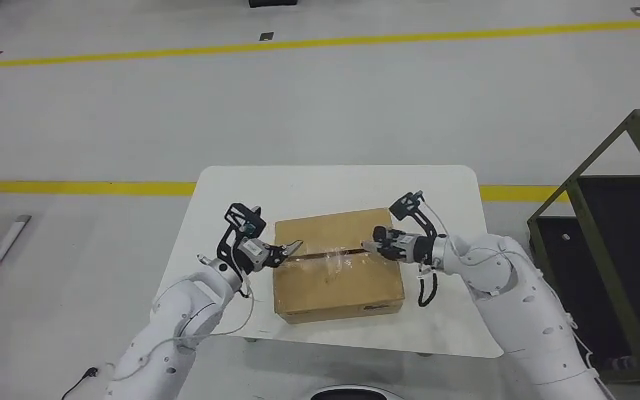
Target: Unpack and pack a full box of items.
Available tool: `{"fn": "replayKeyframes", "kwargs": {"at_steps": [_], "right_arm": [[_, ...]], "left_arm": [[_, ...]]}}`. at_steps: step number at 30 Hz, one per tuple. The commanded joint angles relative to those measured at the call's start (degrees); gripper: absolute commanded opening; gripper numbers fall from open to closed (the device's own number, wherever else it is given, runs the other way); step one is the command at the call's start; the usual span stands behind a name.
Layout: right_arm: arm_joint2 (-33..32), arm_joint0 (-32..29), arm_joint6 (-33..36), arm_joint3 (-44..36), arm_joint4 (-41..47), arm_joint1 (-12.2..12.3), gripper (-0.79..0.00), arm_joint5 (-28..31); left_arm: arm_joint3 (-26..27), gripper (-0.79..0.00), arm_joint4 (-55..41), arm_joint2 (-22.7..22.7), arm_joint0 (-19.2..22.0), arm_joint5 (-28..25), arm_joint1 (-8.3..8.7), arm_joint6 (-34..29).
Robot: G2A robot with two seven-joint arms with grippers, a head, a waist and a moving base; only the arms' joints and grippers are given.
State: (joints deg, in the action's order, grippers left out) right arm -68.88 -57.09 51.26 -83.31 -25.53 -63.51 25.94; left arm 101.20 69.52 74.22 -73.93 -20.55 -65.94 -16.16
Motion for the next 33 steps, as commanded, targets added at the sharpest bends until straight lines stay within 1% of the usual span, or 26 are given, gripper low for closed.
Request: {"fn": "replayKeyframes", "kwargs": {"at_steps": [1,4,7,12,14,16,20,22,28,33], "right_arm": [[1.2,1.2,0.6,1.3,0.9,-0.2,-0.434,0.8],[2.9,3.1,0.6,3.3,0.6,-0.5,-0.428,0.8],[2.2,3.9,-2.1,4.7,0.6,-0.5,-0.425,-0.7],[1.7,4.4,-0.2,4.4,2.1,-0.2,-0.440,2.1],[2.2,4.8,1.5,4.5,3.3,-0.2,-0.456,2.4],[2.6,4.9,1.7,4.2,6.8,-0.3,-0.477,3.3],[3.8,5.7,5.0,5.0,11.2,-0.4,-0.462,5.3],[4.6,6.2,6.2,6.6,12.4,-0.5,-0.459,5.0],[8.2,8.2,7.4,11.7,15.2,-1.3,-0.477,4.1],[10.8,9.9,7.1,15.4,16.0,-2.0,-0.456,3.5]], "left_arm": [[1.1,0.000,-0.8,2.1,-2.2,-1.8,0.43,-1.6],[1.7,0.000,-1.5,4.0,-4.5,-4.0,0.90,-3.3],[1.5,0.000,-2.1,5.0,-6.1,-4.7,1.13,-4.2],[1.4,0.000,-3.7,5.4,-7.0,-6.0,1.33,-5.8],[1.4,0.000,-4.1,5.3,-7.0,-6.7,1.40,-6.4],[1.4,0.000,-4.4,5.1,-7.0,-7.2,1.45,-6.8],[0.4,0.000,-5.1,4.5,-6.6,-8.3,1.54,-8.9],[-0.6,0.000,-5.6,4.0,-6.1,-8.7,1.56,-10.3],[-3.0,0.000,-4.7,2.3,-4.6,-7.6,1.44,-10.6],[-4.5,0.000,-3.4,1.4,-3.4,-5.9,1.36,-11.1]]}}
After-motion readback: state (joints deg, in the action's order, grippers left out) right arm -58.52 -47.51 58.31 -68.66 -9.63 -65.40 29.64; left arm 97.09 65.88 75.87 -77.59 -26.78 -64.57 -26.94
